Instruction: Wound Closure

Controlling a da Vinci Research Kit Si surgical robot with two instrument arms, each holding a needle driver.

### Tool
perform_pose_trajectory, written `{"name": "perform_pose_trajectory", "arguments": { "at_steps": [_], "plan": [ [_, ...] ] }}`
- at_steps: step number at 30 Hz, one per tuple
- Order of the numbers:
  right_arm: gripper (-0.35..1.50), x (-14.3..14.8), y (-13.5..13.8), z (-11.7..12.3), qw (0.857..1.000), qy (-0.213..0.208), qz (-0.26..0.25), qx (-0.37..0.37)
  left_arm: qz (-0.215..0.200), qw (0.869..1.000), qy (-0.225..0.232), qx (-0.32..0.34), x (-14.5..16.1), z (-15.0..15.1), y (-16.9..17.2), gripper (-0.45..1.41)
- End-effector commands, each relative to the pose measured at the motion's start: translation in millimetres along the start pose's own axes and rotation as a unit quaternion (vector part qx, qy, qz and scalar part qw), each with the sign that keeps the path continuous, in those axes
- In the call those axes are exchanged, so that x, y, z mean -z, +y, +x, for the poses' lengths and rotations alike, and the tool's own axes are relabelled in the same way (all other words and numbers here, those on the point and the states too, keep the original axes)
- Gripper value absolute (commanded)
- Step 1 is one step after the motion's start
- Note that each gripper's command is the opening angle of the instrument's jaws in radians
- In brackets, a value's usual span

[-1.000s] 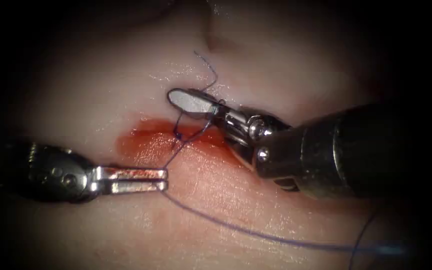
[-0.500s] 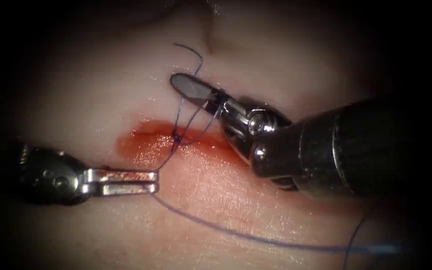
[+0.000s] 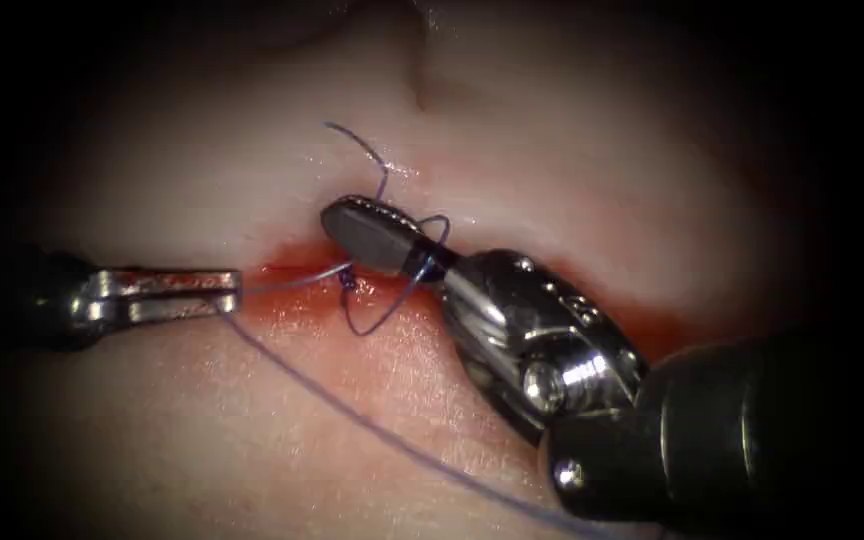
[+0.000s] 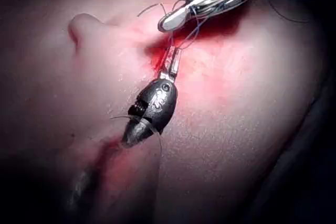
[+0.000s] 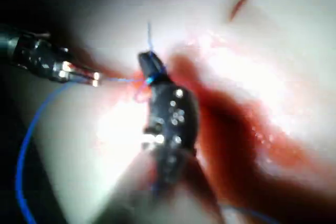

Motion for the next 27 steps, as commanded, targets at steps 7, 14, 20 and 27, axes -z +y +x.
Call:
{"name": "perform_pose_trajectory", "arguments": {
  "at_steps": [7,14,20,27],
  "plan": [
    [-0.35,1.3,0.5,-4.7,0.999,-0.030,-0.008,0.023,0.014,1.000,-0.006,0.007,0.1,-1.4,-6.3,-0.45],
    [-0.35,0.8,0.2,-5.4,0.999,-0.044,0.006,0.022,0.030,0.999,-0.012,0.010,0.3,-2.3,-11.6,-0.45],
    [-0.35,0.1,0.3,-7.3,0.992,-0.094,0.051,0.061,0.040,0.999,-0.014,0.012,-0.8,-2.9,-15.5,-0.45],
    [-0.35,0.4,-0.7,-8.0,0.979,-0.109,0.082,0.152,0.047,0.999,-0.019,0.018,-2.0,-3.7,-18.3,-0.45]
  ]
}}
